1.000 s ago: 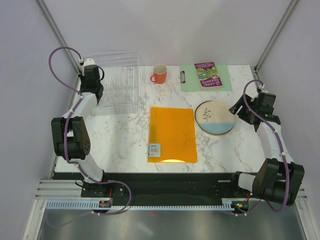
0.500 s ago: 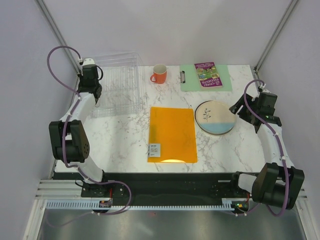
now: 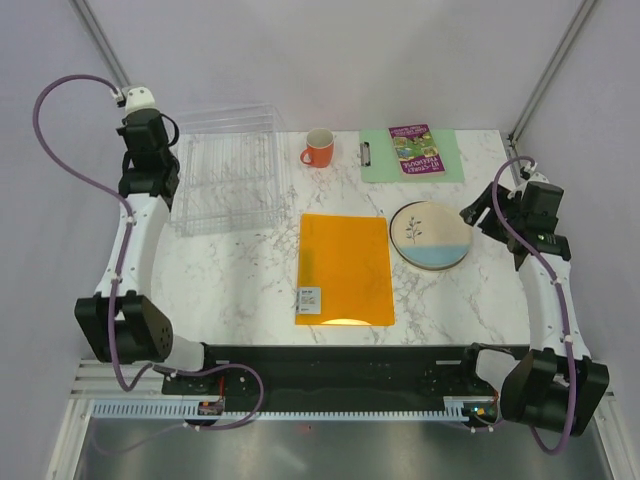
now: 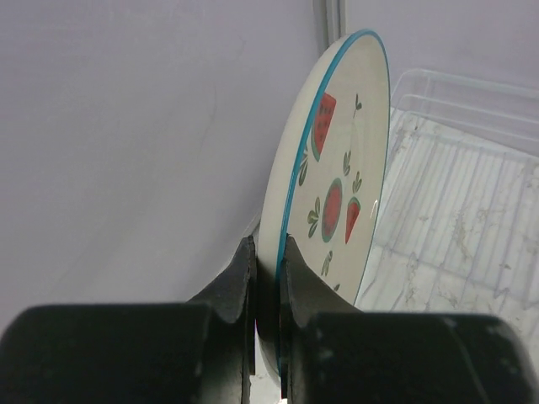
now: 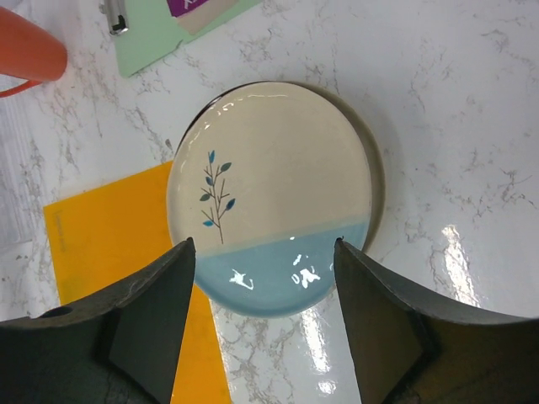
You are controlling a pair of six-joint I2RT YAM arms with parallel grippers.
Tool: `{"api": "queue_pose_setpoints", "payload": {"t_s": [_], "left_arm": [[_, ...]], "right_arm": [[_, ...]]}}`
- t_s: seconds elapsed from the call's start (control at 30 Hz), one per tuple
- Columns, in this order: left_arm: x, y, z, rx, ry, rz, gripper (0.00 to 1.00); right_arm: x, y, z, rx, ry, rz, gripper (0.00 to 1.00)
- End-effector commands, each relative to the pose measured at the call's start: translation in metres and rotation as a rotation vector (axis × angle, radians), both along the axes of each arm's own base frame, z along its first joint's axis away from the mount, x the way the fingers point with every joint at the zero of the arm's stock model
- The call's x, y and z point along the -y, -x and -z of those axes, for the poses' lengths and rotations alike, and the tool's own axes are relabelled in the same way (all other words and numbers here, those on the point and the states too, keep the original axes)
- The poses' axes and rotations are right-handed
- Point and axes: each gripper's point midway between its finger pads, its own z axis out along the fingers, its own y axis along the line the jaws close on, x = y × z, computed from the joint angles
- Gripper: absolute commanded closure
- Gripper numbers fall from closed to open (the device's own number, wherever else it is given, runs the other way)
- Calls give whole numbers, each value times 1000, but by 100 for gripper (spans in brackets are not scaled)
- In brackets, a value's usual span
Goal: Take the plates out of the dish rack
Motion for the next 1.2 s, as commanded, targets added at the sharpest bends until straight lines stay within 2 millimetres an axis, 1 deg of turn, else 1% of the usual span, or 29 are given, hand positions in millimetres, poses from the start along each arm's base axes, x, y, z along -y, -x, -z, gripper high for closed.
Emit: {"api": "queue_pose_setpoints", "payload": {"t_s": [0.0, 0.03, 0.07, 0.1, 0.13, 0.17, 0.2, 0.23, 0.27, 0.3, 0.33, 0.37, 0.4, 0.43, 0.47, 0.5, 0.53, 0.57, 0.6, 0.63, 0.67, 0.73, 0.77, 0.8, 0.87, 0.9, 0.93, 0.97, 1.17], "left_arm": [[29, 27, -95, 302, 132, 127, 98], [48, 33, -99, 310, 170, 232, 98], [60, 36, -94, 307, 236, 280, 98], [84, 37, -92, 298, 287, 407, 98], [99, 46, -88, 311, 367, 457, 98], [113, 51, -84, 303, 417, 518, 98], [140, 56, -80, 283, 491, 649, 98], [155, 60, -64, 260, 601, 686, 98], [169, 67, -69, 277, 643, 752, 98], [192, 75, -66, 252, 714, 866, 98], [205, 80, -48, 227, 822, 893, 98], [214, 85, -55, 258, 853, 947, 98], [229, 92, -52, 245, 904, 1018, 98], [236, 95, -32, 217, 987, 1015, 98], [242, 97, -27, 212, 1008, 1030, 98], [255, 103, -29, 217, 1012, 1071, 98], [261, 105, -16, 193, 1040, 1066, 98], [266, 107, -14, 190, 1050, 1074, 98], [277, 110, -9, 178, 1062, 1101, 98], [283, 113, -9, 177, 1081, 1115, 98], [287, 114, -7, 170, 1091, 1123, 98], [300, 118, -6, 166, 1109, 1149, 98], [304, 119, -5, 163, 1115, 1155, 98], [312, 122, -4, 156, 1120, 1168, 98], [320, 123, -3, 152, 1129, 1182, 98], [327, 126, -2, 142, 1137, 1196, 98], [330, 125, 0, 139, 1144, 1197, 98], [334, 126, 2, 131, 1147, 1202, 98], [354, 125, 21, 83, 1183, 1204, 98]], "right_arm": [[-12, -1, -39, 99, -14, -63, 26], [-16, -1, -43, 111, -24, -82, 26], [-24, 0, -46, 120, -50, -117, 26], [-28, 1, -50, 133, -63, -138, 26], [-32, 2, -54, 144, -75, -160, 26], [-42, 4, -59, 160, -104, -210, 26], [-46, 5, -60, 166, -115, -231, 26], [-50, 6, -62, 171, -128, -251, 26], [-54, 7, -65, 186, -140, -275, 26], [-61, 11, -67, 192, -169, -301, 26], [-66, 13, -68, 197, -188, -317, 26], [-69, 12, -72, 220, -195, -331, 26], [-75, 16, -71, 221, -231, -345, 26], [-78, 17, -73, 232, -243, -355, 26], [-81, 16, -75, 252, -249, -363, 25], [-87, 18, -75, 257, -265, -377, 26], [-92, 19, -77, 260, -287, -384, 25], [-100, 19, -81, 272, -293, -409, 25], [-104, 18, -81, 272, -300, -422, 25], [-109, 18, -82, 270, -313, -428, 25], [-120, 18, -80, 259, -323, -458, 25], [-130, 17, -78, 251, -330, -469, 25], [-142, 19, -76, 241, -334, -499, 25], [-147, 20, -73, 235, -338, -504, 25], [-165, 24, -72, 231, -364, -544, 25], [-170, 26, -67, 220, -376, -550, 25], [-173, 27, -68, 225, -383, -558, 25], [-180, 28, -71, 235, -399, -571, 25], [-199, 32, -78, 248, -417, -614, 25]]}}
